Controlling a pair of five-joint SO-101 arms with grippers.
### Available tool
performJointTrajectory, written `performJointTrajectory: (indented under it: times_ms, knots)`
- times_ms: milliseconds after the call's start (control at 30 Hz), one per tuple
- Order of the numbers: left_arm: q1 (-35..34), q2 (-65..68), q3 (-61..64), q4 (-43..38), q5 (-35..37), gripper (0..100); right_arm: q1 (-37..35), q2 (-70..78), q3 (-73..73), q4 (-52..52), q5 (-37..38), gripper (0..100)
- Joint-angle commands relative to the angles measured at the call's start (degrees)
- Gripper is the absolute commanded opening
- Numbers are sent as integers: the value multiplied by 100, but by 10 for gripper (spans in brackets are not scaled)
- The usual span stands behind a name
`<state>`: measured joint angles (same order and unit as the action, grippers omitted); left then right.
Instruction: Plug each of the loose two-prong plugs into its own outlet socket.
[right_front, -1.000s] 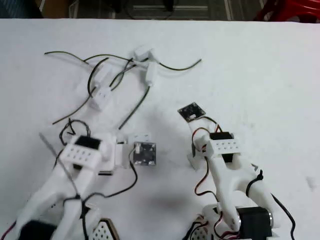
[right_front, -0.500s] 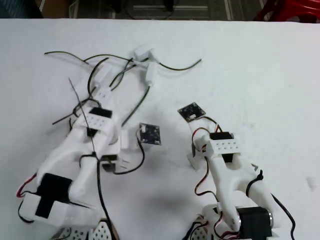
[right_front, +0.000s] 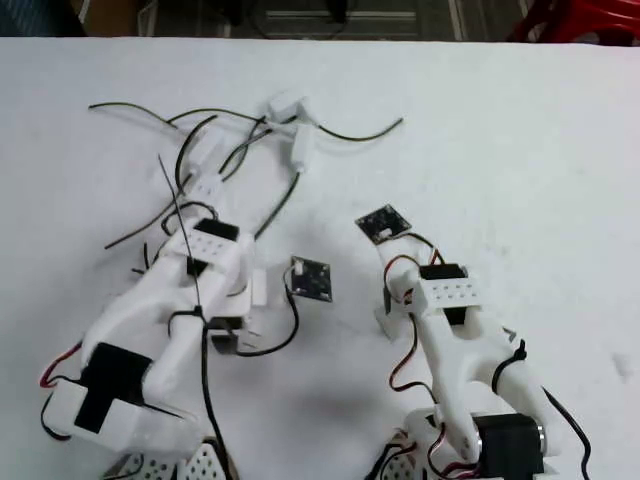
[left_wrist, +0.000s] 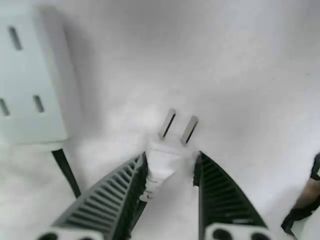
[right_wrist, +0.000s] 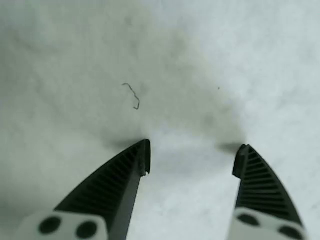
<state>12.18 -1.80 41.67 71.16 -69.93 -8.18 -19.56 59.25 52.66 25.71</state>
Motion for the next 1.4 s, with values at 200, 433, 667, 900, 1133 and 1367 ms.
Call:
performJointTrajectory:
  times_ms: [200, 433, 667, 900, 1133, 1367]
  knots:
    - [207, 13, -9, 70, 53, 24, 48, -40, 9, -22, 62, 269]
    - [259, 4, 26, 774, 44, 24, 57, -40, 9, -22, 62, 269]
    - [813, -40, 519, 396, 1240, 28, 40, -40, 9, -22, 62, 269]
    - [804, -40, 510, 316, 932, 98, 57, -40, 9, -22, 62, 269]
    - [760, -57, 404, 343, 932, 97, 40, -40, 9, -22, 70, 270]
    - [787, -1270, 1204, -167, 976, 87, 57, -40, 9, -48, 70, 270]
